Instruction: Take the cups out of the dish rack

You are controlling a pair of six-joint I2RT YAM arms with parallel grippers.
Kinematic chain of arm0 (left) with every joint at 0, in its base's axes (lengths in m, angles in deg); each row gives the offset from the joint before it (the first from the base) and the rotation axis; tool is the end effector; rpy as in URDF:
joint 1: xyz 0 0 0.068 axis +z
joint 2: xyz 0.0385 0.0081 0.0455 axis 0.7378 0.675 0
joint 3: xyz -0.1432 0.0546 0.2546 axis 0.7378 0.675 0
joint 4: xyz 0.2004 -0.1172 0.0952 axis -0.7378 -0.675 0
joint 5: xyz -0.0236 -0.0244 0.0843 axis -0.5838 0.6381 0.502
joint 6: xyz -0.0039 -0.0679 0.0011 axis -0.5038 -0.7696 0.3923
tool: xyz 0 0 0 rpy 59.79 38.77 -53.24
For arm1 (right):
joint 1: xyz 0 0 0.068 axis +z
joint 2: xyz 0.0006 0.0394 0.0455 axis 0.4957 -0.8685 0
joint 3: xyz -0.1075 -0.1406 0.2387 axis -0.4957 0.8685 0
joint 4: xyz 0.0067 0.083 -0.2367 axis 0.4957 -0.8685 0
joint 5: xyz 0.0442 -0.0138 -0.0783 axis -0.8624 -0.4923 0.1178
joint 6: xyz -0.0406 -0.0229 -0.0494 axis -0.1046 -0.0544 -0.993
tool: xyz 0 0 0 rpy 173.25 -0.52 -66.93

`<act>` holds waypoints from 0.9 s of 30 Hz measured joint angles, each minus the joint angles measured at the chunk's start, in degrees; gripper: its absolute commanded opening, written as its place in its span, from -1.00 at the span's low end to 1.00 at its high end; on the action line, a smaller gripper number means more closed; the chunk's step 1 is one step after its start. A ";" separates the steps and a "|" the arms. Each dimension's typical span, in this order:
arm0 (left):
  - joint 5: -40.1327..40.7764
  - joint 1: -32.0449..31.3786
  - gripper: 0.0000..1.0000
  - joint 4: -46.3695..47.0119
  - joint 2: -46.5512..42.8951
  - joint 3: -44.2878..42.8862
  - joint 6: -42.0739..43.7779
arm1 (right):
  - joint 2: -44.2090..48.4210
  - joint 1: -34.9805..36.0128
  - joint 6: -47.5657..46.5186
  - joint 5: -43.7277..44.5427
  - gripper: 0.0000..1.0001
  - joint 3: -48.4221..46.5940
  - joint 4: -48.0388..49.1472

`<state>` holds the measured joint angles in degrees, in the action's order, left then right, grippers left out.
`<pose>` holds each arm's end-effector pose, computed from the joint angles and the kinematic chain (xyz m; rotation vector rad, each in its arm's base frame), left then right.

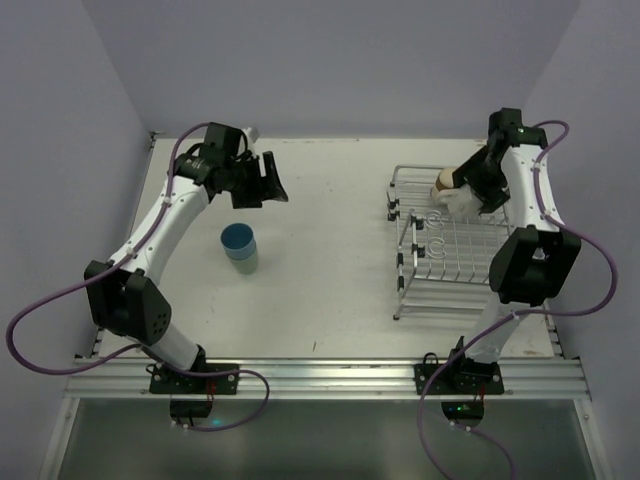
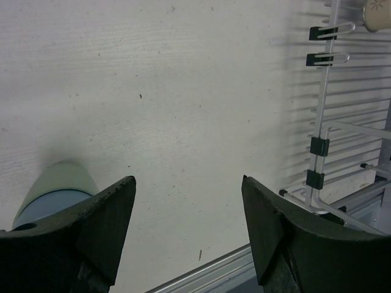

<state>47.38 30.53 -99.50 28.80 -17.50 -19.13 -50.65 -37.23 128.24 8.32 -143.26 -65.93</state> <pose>0.3194 -0.1132 0.3542 -0.1408 2.5349 -0.6720 0.3750 -0.0572 0.3283 1.2531 2.4683 -0.0289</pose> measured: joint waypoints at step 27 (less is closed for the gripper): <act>-24.59 -1.20 0.50 21.55 4.74 -0.70 -19.47 | 5.25 2.36 -3.04 -8.50 -1.00 -5.60 1.97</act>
<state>22.79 29.33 -77.95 33.55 -18.20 -38.60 -45.40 -34.86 125.20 -0.18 -148.85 -63.96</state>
